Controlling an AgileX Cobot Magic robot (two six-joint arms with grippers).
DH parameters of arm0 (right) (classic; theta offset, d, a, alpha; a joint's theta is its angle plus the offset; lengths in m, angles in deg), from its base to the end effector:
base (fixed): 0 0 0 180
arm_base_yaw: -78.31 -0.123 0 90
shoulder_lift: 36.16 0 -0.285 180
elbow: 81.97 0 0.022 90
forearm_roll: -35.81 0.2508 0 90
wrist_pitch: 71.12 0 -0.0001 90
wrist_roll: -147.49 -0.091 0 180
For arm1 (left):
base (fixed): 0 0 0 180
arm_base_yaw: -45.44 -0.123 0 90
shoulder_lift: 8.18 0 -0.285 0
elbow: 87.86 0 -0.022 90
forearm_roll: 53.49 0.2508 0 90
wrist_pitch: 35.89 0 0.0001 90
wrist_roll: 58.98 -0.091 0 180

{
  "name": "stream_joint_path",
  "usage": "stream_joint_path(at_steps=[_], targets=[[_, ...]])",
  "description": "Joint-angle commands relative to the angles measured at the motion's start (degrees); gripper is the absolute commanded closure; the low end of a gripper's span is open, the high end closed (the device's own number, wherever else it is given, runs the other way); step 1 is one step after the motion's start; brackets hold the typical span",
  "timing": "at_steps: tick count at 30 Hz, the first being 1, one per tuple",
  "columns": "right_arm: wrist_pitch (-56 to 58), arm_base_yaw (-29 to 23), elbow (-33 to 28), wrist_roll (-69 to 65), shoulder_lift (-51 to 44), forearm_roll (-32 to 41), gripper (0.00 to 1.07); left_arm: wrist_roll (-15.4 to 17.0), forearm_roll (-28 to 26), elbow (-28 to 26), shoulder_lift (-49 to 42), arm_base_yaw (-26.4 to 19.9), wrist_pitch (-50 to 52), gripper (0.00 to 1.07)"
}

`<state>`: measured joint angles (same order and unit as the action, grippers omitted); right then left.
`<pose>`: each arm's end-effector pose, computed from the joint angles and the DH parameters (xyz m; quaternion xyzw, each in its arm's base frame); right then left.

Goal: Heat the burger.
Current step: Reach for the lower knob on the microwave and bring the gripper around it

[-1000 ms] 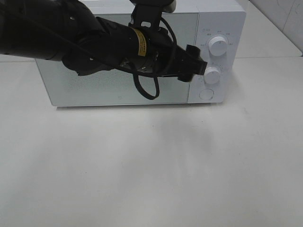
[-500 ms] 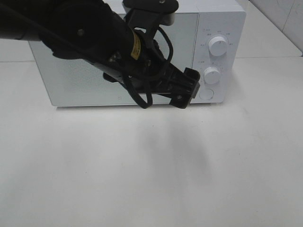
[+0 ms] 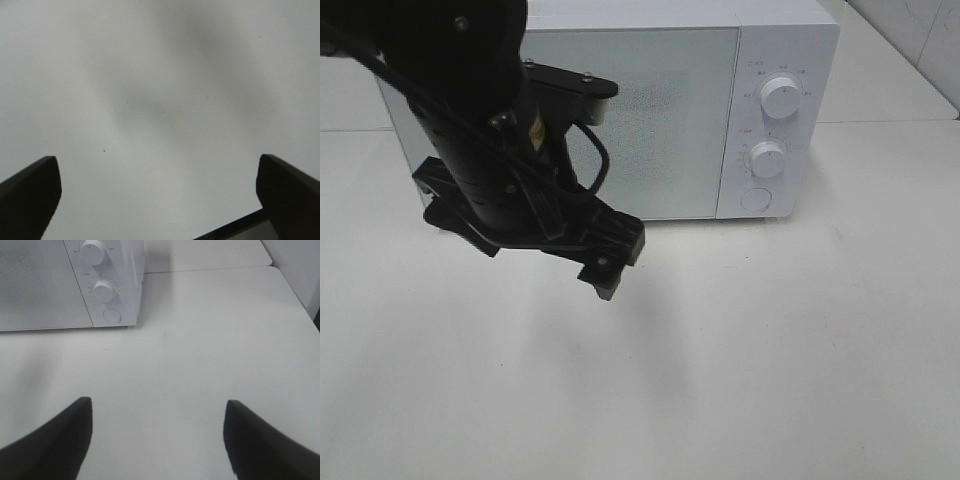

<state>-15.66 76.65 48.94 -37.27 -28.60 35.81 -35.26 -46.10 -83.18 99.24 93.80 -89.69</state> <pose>-0.0008 0.0000 0.2824 0.0224 0.8293 0.0313 0.5575 0.2385 -0.2540 0.2332 0.2420 0.9609 -0.0266 0.1322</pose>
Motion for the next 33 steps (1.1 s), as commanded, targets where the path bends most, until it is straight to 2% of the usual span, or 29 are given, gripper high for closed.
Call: stream_joint_path(at_steps=[1, 2, 3, 4, 5, 6, 7, 9, 10, 11, 13, 16, 18, 19, 21, 24, 28, 31, 33], targets=[[-0.52, 0.11, -0.11, -0.4, -1.43, 0.0, 0.37, -4.35, -3.27, -0.29, -1.15, -3.72, -1.72, 0.06], [-0.52, 0.11, -0.11, -0.4, -1.43, 0.0, 0.37, -5.73, -4.76, -0.29, -1.6, -5.21, -1.83, 0.06], [-0.52, 0.11, -0.11, -0.4, -1.43, 0.0, 0.37, -5.73, -4.76, -0.29, -1.6, -5.21, -1.83, 0.06], [-0.52, 0.11, -0.11, -0.4, -1.43, 0.0, 0.37, -8.54, -6.99, -0.29, -2.81, -8.54, -2.41, 0.06], [-0.52, 0.11, -0.11, -0.4, -1.43, 0.0, 0.37, -10.08, -8.31, -0.29, -3.61, -10.2, -2.69, 0.06], [-0.52, 0.11, -0.11, -0.4, -1.43, 0.0, 0.37, -10.08, -8.31, -0.29, -3.61, -10.2, -2.69, 0.06], [-0.52, 0.11, -0.11, -0.4, -1.43, 0.0, 0.37, -12.61, -10.54, -0.29, -5.1, -13.29, -3.72, 0.06], [-0.52, 0.11, -0.11, -0.4, -1.43, 0.0, 0.37, -13.75, -11.52, -0.29, -5.79, -14.67, -4.24, 0.06], [-0.52, 0.11, -0.11, -0.4, -1.43, 0.0, 0.37, -16.33, -13.12, -0.29, -7.56, -18.11, -5.79, 0.06], [-0.52, 0.11, -0.11, -0.4, -1.43, 0.0, 0.37, -16.33, -13.12, -0.29, -7.56, -18.11, -5.79, 0.06], [-0.52, 0.11, -0.11, -0.4, -1.43, 0.0, 0.37, -19.19, -14.61, -0.29, -11.17, -24.58, -8.42, 0.06], [-0.52, 0.11, -0.11, -0.4, -1.43, 0.0, 0.37, -19.88, -14.73, -0.29, -12.15, -26.3, -9.05, 0.06], [-0.52, 0.11, -0.11, -0.4, -1.43, 0.0, 0.37, -21.03, -14.73, -0.29, -14.78, -30.94, -10.94, 0.06], [-0.52, 0.11, -0.11, -0.4, -1.43, 0.0, 0.37, -21.03, -14.73, -0.29, -14.78, -30.94, -10.94, 0.06], [-0.52, 0.11, -0.11, -0.4, -1.43, 0.0, 0.37, -20.8, -14.67, -0.29, -18.11, -36.38, -13.75, 0.06], [-0.52, 0.11, -0.11, -0.4, -1.43, 0.0, 0.37, -20.74, -14.61, -0.29, -20.68, -39.02, -15.47, 0.06], [-0.52, 0.11, -0.11, -0.4, -1.43, 0.0, 0.37, -20.74, -14.04, 0.17, -23.49, -40.34, -16.27, 0.06], [-0.52, 0.11, -0.11, -0.4, -1.43, 0.0, 0.37, -21.37, -12.15, 3.38, -26.99, -40.51, -15.7, 0.06], [-0.52, 0.11, -0.11, -0.4, -1.43, 0.0, 0.37, -21.43, -10.37, 9.22, -31.11, -40.51, -14.38, 0.06]])
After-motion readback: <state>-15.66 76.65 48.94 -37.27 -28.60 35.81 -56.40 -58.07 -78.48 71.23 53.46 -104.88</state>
